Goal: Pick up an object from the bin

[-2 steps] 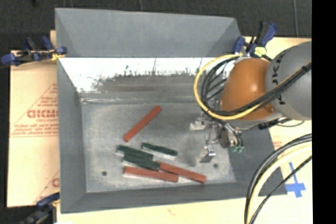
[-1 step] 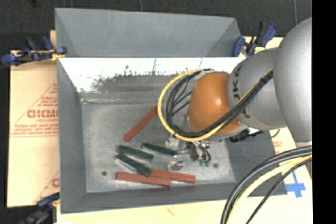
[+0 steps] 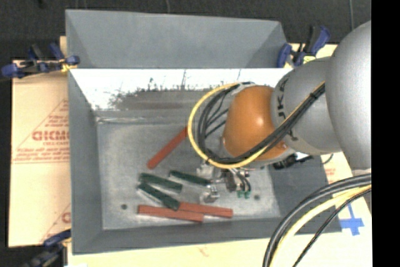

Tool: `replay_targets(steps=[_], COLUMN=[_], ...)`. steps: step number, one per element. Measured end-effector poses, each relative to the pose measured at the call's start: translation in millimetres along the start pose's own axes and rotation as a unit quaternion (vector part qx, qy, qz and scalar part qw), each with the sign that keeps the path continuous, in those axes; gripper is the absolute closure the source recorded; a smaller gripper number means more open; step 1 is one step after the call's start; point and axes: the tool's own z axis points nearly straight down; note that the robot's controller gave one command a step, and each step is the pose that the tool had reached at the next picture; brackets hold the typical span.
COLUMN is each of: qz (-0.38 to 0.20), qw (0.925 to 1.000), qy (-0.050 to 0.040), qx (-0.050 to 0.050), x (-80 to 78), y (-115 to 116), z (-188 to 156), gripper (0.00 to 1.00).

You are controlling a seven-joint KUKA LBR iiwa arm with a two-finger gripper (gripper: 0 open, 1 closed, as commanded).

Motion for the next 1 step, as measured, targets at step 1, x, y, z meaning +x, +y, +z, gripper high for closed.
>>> replay_targets(steps=[1], qz=[-0.010], qw=[0.9999], qy=[0.0002], qx=[-0.003], x=[-5.4], y=[2.7], z=[-193.7], gripper=[1.00])
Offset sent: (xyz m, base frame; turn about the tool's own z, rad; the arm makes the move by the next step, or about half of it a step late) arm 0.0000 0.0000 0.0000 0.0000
